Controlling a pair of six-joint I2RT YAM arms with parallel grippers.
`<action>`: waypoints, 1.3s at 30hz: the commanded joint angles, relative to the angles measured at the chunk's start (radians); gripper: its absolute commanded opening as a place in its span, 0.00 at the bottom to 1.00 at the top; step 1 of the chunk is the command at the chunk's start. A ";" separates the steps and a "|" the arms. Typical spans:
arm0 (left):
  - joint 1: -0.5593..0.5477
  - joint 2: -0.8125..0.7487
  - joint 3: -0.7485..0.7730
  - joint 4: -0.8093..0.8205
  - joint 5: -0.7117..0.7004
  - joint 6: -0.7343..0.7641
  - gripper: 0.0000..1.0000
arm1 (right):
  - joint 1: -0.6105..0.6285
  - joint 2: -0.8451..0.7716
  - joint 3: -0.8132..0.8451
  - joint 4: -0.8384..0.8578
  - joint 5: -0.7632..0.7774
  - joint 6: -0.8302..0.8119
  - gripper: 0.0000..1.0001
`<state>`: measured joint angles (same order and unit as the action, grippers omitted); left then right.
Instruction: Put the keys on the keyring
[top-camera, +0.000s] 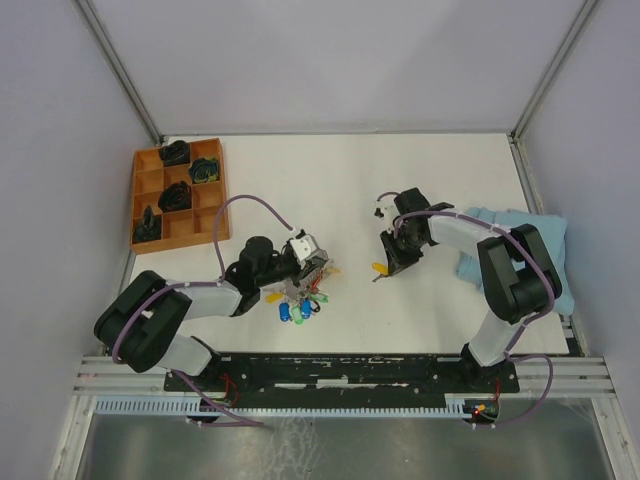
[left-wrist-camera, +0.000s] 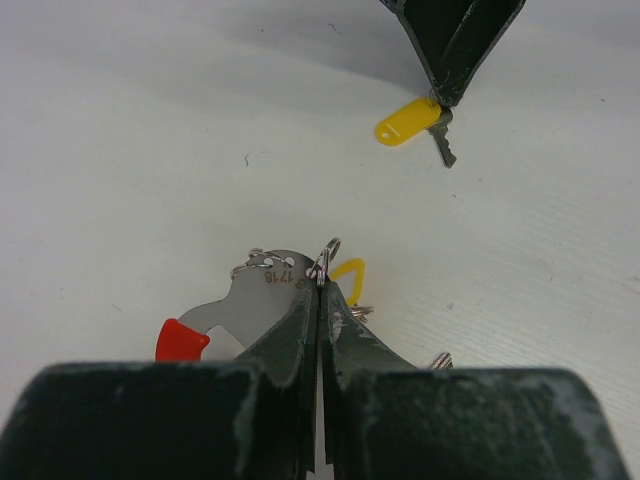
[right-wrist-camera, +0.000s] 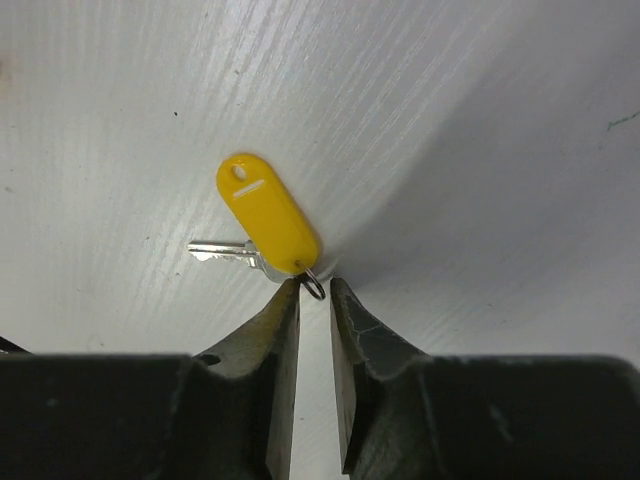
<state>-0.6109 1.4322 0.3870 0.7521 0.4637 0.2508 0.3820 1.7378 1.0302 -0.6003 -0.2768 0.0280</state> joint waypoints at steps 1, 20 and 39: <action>0.002 -0.021 0.021 0.042 0.011 -0.006 0.03 | -0.004 0.014 0.039 0.007 -0.039 -0.016 0.24; 0.009 -0.024 -0.005 0.108 0.063 -0.020 0.03 | 0.084 -0.157 0.027 0.024 0.044 -0.099 0.01; 0.087 -0.011 -0.076 0.348 0.278 -0.120 0.03 | 0.328 -0.317 -0.027 0.152 -0.127 -0.420 0.01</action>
<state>-0.5335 1.4322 0.3107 0.9897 0.6941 0.1780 0.7033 1.4708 1.0172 -0.5117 -0.3672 -0.3286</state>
